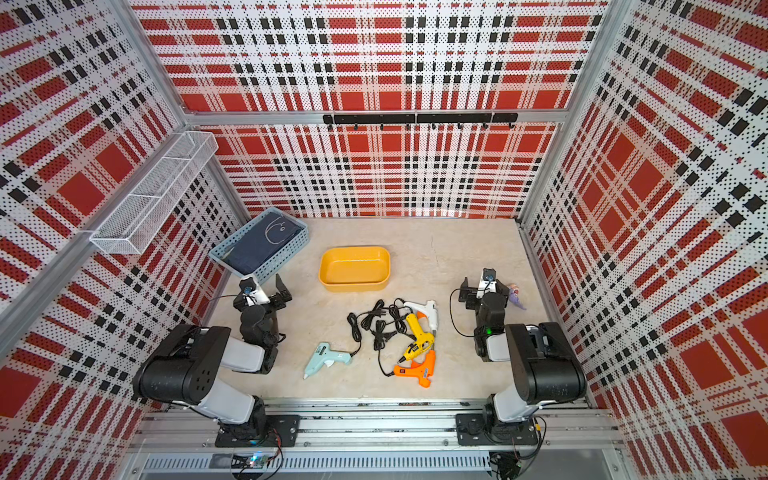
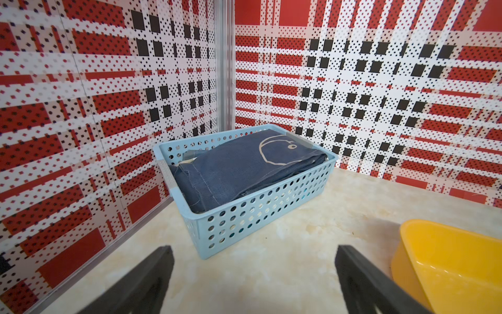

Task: Put the hot melt glue gun into the storage box
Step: Move the storage box to the center of the board.

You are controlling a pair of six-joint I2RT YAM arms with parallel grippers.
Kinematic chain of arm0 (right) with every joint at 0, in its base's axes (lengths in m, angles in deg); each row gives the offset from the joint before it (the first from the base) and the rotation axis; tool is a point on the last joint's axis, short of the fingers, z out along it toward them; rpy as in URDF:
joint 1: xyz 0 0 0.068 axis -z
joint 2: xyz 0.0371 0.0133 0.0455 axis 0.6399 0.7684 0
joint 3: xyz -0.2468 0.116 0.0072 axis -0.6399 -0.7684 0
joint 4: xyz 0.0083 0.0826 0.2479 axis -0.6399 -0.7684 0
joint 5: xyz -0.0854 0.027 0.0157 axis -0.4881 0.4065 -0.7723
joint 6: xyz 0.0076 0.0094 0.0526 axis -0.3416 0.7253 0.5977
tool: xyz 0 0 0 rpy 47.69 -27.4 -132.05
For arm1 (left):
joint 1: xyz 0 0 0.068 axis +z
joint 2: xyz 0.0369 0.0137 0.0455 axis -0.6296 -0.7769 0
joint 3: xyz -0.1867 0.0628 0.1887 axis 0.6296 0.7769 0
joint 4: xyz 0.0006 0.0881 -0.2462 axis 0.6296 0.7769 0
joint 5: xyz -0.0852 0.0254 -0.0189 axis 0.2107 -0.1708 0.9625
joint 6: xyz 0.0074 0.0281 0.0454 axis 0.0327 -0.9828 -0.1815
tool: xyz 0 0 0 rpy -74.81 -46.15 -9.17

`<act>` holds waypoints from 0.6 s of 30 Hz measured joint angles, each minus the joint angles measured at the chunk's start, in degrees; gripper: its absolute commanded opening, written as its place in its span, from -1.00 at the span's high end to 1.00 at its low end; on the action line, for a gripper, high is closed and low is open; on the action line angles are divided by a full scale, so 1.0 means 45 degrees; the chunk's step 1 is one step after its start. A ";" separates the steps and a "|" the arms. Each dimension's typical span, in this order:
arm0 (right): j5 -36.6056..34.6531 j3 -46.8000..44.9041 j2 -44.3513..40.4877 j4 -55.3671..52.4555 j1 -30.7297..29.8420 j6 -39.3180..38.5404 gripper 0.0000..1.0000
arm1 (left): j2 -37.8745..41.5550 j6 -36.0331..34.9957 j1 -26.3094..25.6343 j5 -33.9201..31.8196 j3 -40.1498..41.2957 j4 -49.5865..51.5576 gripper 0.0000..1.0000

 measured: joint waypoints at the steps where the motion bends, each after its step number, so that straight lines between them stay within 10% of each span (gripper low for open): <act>1: 0.0000 0.0000 0.0005 0.0005 0.0000 0.0000 -0.99 | 0.0000 0.0000 0.0005 0.0019 0.0000 0.0005 -0.98; 11: -0.0568 0.0189 -0.0087 -0.0500 -0.0180 0.0005 -0.99 | 0.0000 0.0432 0.0889 0.1515 0.0049 -0.0160 -0.98; 18: -0.1598 0.7791 -0.0039 -0.8029 -0.1268 0.0053 -0.99 | 0.1792 0.0729 0.1001 0.1889 -0.0068 0.1909 -0.96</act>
